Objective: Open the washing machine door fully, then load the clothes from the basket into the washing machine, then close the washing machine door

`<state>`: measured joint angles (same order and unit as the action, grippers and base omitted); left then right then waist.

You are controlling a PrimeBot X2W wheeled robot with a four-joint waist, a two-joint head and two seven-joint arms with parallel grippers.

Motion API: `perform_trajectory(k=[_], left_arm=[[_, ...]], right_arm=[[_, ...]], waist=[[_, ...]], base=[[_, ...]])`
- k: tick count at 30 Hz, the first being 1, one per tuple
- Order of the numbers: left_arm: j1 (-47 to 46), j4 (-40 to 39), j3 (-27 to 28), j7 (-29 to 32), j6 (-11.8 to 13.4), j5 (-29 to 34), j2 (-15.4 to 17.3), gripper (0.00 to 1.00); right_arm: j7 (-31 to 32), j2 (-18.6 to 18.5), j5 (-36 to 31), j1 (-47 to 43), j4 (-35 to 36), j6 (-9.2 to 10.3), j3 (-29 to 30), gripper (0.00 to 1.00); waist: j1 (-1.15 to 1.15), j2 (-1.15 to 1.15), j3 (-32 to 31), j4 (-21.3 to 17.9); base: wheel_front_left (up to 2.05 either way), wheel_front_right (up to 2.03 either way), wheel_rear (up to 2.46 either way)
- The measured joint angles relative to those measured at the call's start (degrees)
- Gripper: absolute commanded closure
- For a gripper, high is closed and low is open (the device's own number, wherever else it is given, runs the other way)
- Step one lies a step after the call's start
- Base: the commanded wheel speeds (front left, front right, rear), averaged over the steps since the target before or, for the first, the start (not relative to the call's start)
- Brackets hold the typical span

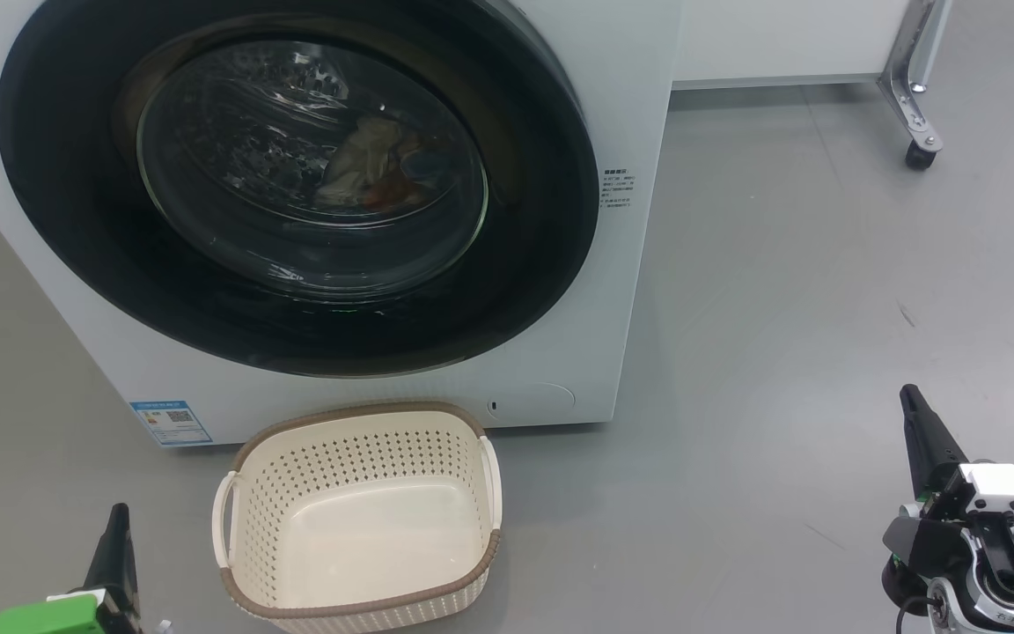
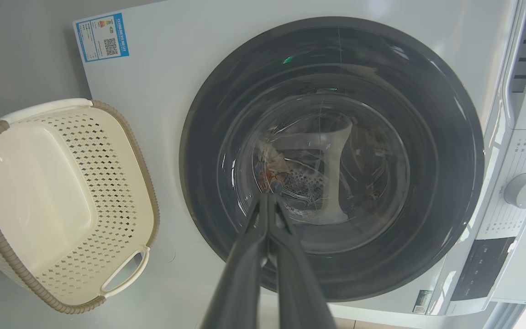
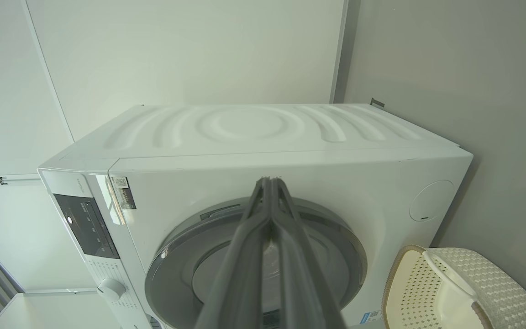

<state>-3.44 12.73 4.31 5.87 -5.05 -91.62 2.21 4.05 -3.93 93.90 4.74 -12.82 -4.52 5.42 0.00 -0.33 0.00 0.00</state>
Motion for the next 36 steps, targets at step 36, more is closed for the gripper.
perform_trajectory(k=[36], left_arm=[[0.0, 0.0, 0.1, 0.0, 0.0, 0.0, 0.0, 1.0]], right_arm=[[0.1, 0.1, 0.0, 0.0, 0.0, 0.0, 0.0, 1.0]], waist=[[0.0, 0.0, 0.0, 0.0]], base=[[0.0, 0.0, 0.0]])
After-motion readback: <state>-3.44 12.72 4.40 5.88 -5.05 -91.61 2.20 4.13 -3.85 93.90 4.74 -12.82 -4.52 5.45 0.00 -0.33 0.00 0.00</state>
